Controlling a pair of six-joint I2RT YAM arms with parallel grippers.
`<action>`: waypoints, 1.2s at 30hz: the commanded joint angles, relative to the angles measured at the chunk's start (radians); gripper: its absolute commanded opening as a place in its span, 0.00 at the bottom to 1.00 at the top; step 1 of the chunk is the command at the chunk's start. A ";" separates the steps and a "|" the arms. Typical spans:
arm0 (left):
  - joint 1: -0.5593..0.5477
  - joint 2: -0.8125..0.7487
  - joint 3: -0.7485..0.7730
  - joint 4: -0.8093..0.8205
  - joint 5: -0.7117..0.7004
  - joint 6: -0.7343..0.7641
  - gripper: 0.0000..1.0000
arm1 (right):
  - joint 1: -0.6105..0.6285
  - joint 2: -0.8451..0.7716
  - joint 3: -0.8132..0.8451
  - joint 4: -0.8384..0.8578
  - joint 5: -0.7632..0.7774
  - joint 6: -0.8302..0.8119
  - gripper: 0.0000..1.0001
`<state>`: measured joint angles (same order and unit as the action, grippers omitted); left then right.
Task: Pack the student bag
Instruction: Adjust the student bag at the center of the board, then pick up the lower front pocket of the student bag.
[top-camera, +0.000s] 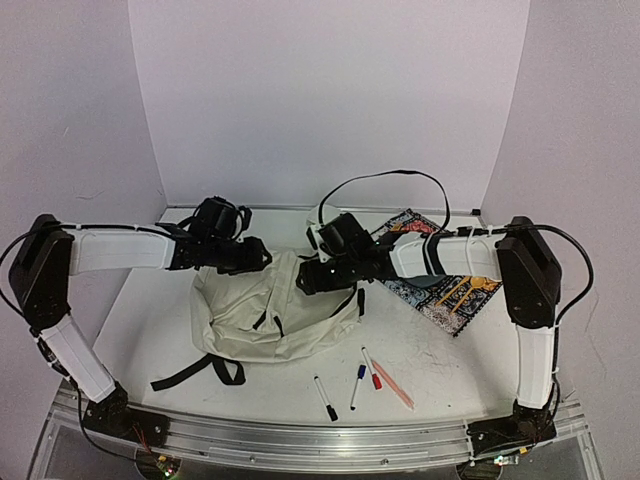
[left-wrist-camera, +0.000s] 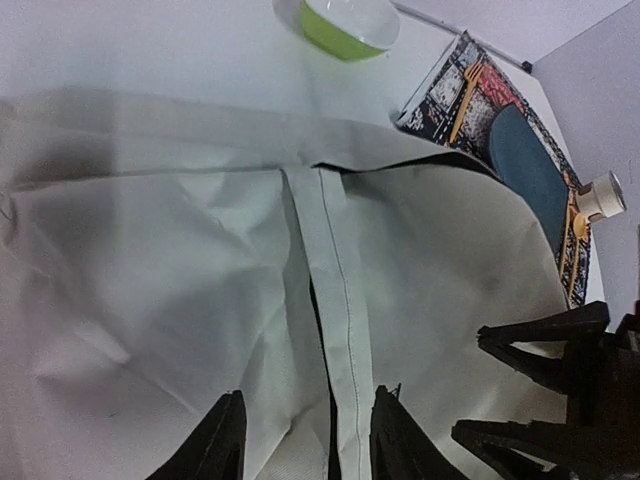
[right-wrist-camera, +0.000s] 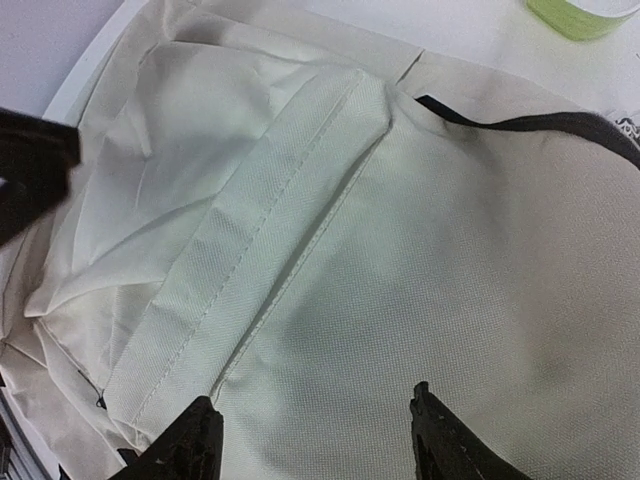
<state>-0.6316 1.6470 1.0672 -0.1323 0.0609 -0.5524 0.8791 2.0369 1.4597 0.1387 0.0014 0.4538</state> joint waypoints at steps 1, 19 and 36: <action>-0.011 0.075 0.010 0.099 0.115 -0.050 0.38 | -0.011 -0.051 0.016 0.009 0.036 0.022 0.65; -0.108 0.129 -0.018 0.193 0.240 -0.078 0.23 | -0.042 0.027 0.106 0.027 -0.057 0.048 0.66; -0.222 0.126 -0.048 0.208 0.149 0.060 0.25 | -0.073 0.196 0.222 -0.011 -0.181 0.103 0.67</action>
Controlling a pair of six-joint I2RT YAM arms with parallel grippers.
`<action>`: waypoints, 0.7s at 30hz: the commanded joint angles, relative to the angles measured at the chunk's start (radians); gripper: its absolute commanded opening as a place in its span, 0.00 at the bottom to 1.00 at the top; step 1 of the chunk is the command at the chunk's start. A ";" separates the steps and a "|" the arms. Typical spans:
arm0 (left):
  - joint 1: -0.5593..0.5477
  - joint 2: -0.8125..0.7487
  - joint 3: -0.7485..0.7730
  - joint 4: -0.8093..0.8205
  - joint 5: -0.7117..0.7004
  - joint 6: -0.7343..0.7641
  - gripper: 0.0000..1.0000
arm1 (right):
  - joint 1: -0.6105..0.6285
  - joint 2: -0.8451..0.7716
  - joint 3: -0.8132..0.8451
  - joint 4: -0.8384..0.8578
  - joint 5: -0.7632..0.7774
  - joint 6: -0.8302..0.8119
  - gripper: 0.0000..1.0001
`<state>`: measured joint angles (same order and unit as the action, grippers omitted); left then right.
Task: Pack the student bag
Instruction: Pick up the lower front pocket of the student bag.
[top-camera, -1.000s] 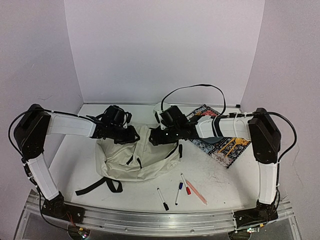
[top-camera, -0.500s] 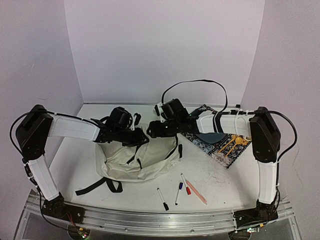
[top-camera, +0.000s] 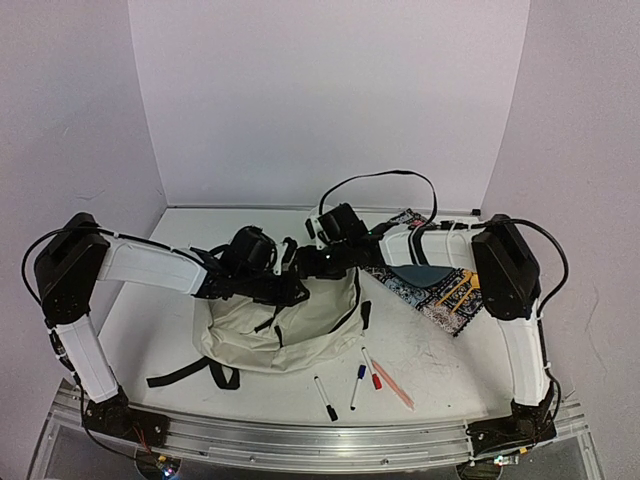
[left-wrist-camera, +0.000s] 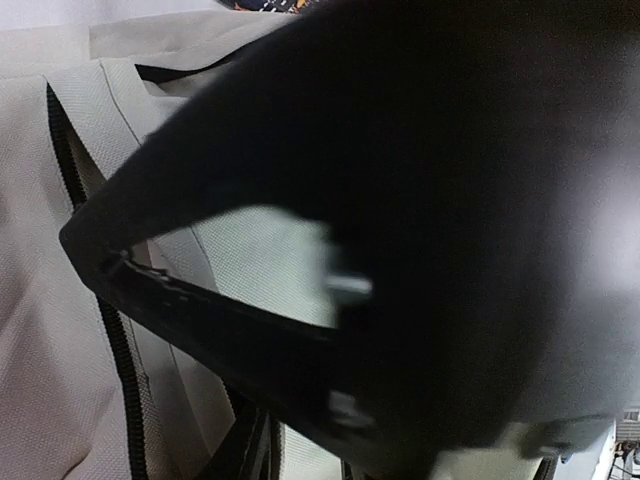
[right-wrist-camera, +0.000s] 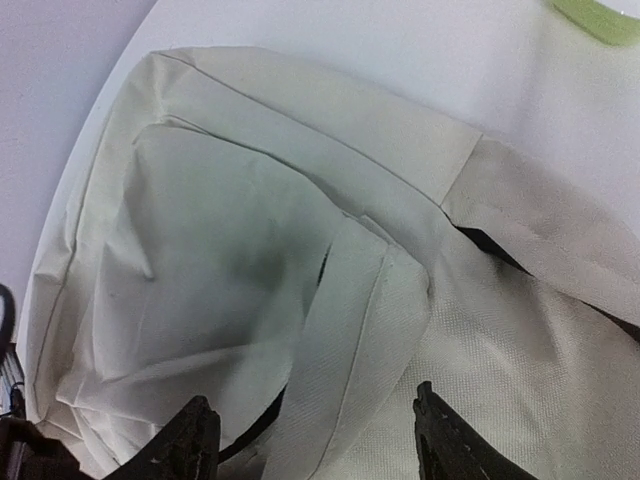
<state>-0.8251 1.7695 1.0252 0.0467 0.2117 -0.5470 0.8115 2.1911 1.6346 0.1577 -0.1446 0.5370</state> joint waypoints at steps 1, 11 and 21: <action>-0.033 0.004 -0.005 0.029 -0.004 0.063 0.26 | -0.006 0.051 0.047 -0.034 -0.038 0.020 0.66; -0.055 -0.069 -0.034 0.023 -0.065 0.110 0.28 | -0.049 0.034 -0.061 -0.015 -0.048 0.012 0.35; -0.055 -0.107 0.083 -0.273 -0.380 0.144 0.43 | -0.066 0.011 -0.187 0.191 -0.173 0.085 0.04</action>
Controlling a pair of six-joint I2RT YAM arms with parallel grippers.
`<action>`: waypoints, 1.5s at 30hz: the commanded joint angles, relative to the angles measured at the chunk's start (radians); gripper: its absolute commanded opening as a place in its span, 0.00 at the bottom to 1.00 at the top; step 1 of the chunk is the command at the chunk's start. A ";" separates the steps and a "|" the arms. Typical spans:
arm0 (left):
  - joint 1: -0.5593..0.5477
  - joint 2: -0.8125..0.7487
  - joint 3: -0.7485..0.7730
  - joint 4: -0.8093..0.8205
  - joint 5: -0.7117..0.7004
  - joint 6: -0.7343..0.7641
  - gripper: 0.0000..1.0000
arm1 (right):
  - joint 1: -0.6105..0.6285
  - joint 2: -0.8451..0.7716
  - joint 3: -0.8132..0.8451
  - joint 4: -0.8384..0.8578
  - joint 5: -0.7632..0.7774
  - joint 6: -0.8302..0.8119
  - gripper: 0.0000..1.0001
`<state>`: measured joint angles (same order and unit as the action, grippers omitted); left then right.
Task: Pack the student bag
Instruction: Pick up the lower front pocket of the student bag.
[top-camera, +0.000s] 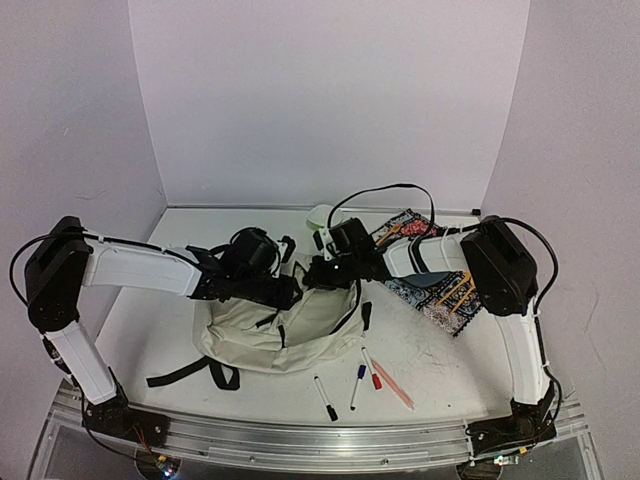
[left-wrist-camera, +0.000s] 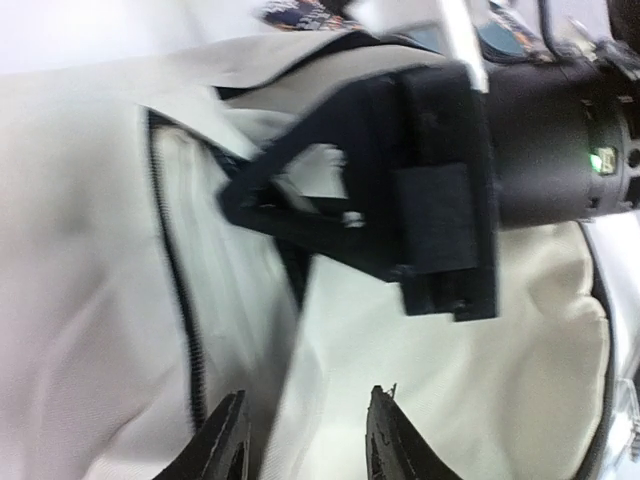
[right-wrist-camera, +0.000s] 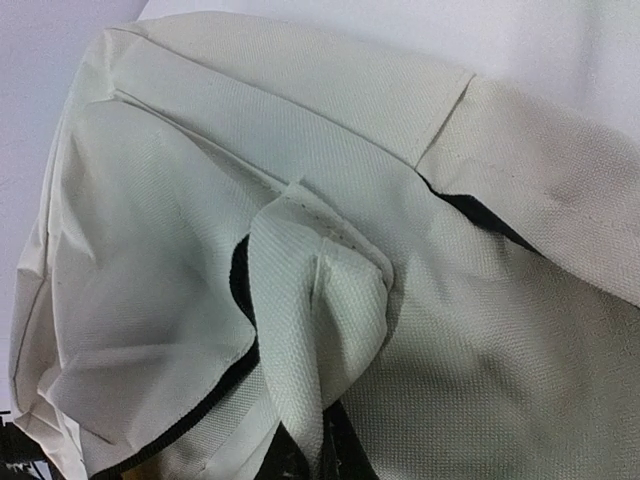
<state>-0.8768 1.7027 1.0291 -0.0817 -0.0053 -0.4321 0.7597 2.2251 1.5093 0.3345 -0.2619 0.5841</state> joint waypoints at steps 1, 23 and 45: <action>-0.004 -0.036 0.091 -0.168 -0.183 0.032 0.44 | -0.015 -0.024 -0.072 0.033 -0.067 0.047 0.03; -0.051 0.233 0.426 -0.525 -0.448 0.170 0.51 | -0.015 -0.031 -0.096 0.093 -0.103 0.074 0.00; -0.014 0.140 0.445 -0.601 -0.685 0.032 0.00 | -0.022 -0.100 -0.168 0.166 -0.089 0.123 0.00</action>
<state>-0.9348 1.9599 1.4827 -0.6784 -0.6286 -0.3174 0.7410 2.1833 1.3724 0.5107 -0.3363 0.6733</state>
